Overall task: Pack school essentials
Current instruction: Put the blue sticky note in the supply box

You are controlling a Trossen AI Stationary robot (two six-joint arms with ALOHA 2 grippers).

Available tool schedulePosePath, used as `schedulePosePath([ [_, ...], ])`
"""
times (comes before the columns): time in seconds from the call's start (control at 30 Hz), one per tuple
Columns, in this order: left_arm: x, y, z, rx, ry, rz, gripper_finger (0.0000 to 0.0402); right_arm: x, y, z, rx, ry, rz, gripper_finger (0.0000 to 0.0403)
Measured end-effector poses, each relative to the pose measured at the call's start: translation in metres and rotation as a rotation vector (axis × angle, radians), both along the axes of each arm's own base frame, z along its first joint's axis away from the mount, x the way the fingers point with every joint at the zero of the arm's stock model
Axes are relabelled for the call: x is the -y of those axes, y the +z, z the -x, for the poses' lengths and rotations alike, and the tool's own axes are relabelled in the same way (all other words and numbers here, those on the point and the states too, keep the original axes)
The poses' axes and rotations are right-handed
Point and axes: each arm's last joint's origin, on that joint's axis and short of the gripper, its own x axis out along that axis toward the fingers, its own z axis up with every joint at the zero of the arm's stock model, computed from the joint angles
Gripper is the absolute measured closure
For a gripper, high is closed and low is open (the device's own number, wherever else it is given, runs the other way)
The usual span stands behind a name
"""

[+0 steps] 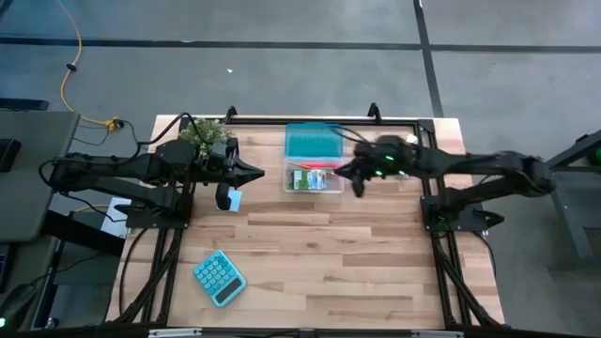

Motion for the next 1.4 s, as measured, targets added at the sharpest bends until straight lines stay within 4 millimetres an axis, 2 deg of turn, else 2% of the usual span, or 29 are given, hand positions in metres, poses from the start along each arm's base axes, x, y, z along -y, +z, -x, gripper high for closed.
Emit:
schedulePosePath([
  [0.17, 0.000, 0.000, 0.000, 0.000, 0.000, 0.000, 0.0402, -0.020, 0.020, 0.026, 0.310, 0.072, 0.078, 0.0403],
  [0.27, 0.000, 0.000, 0.000, 0.000, 0.000, 0.000, 0.0402, -0.027, 0.028, 0.034, 0.388, 0.113, 0.156, 0.0403],
  [0.4, 0.000, 0.000, 0.000, 0.000, 0.001, 0.000, 0.0401, -0.030, 0.036, 0.039, 0.427, 0.135, 0.220, 0.0403],
  [0.93, -0.002, 0.001, 0.000, 0.015, 0.044, 0.006, 0.0398, -0.030, 0.036, 0.038, 0.428, 0.145, 0.222, 0.0403],
  [1.03, -0.007, 0.002, 0.002, -0.012, 0.109, 0.030, 0.0378, -0.030, 0.036, 0.038, 0.428, 0.145, 0.221, 0.0403],
  [1.2, -0.017, 0.000, 0.012, -0.224, 0.258, 0.094, 0.0314, -0.030, 0.036, 0.038, 0.429, 0.144, 0.220, 0.0403],
  [1.4, -0.017, -0.033, 0.033, -0.588, 0.436, 0.280, 0.0235, -0.030, 0.035, 0.038, 0.414, 0.145, 0.218, 0.0403],
])
